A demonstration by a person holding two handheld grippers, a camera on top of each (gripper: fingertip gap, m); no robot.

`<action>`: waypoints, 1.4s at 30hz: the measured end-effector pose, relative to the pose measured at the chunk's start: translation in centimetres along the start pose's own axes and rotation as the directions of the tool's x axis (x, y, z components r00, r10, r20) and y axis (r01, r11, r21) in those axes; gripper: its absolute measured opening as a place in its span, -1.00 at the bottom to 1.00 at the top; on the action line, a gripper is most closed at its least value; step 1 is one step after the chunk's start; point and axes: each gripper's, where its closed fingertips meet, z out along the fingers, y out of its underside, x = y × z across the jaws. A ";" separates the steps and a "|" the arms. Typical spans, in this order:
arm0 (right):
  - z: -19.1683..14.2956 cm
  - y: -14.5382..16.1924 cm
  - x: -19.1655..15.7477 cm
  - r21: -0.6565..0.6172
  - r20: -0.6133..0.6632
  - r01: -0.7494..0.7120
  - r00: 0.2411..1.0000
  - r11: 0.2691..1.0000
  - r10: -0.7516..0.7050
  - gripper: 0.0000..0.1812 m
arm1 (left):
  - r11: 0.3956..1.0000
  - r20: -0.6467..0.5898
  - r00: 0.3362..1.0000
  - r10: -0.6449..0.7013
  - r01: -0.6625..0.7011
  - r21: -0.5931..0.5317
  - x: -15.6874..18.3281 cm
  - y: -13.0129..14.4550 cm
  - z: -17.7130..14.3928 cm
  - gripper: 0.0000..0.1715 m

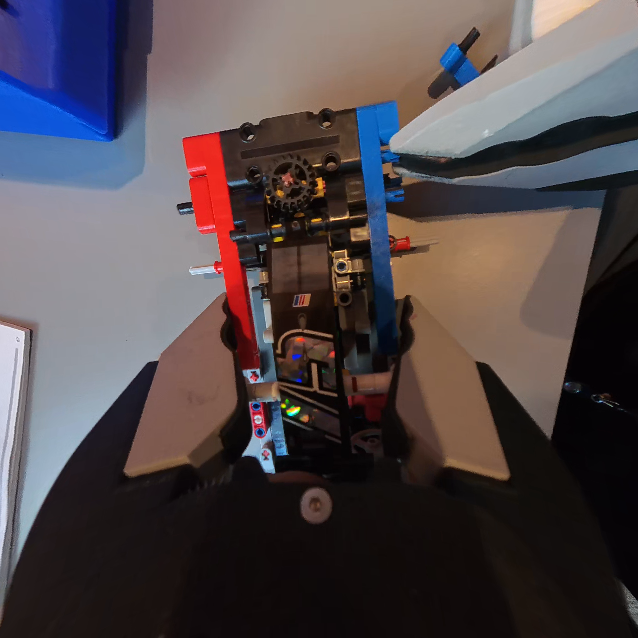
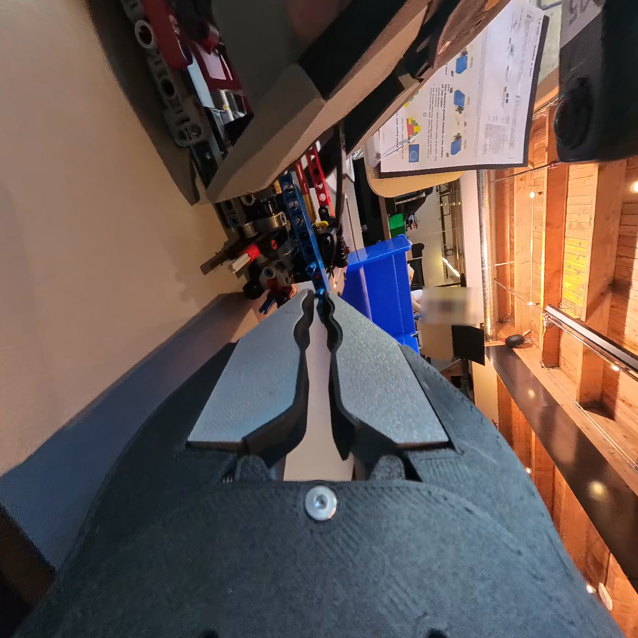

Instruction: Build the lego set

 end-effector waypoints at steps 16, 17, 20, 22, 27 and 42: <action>0.0 0.0 0.1 0.009 -0.056 0.106 0.993 0.994 -0.105 -1.00 | 1.000 -0.004 1.000 0.000 0.000 -0.007 0.1 0.0 0.0 0.09; 0.0 0.0 0.1 0.011 -0.054 0.110 0.993 0.994 -0.109 -1.00 | 1.000 -0.002 1.000 0.001 -0.001 -0.009 0.1 0.0 0.1 0.09; 0.0 0.1 0.1 0.008 -0.049 0.142 0.989 0.990 -0.142 -1.00 | 1.000 -0.002 1.000 0.000 0.000 -0.012 0.2 0.0 0.1 0.08; 0.1 0.1 0.1 0.000 -0.052 0.172 0.984 0.985 -0.171 -1.00 | 1.000 0.001 1.000 -0.004 0.004 -0.016 0.1 0.0 0.1 0.08; 0.1 0.2 0.2 0.008 -0.020 0.145 0.989 0.989 -0.145 -1.00 | 1.000 0.005 1.000 -0.008 0.008 -0.021 0.1 -0.1 0.1 0.09; 0.5 0.4 0.2 -0.019 0.050 0.012 0.999 1.000 -0.011 -1.00 | 0.999 0.029 1.000 -0.012 0.013 -0.037 -0.9 -0.2 0.3 0.09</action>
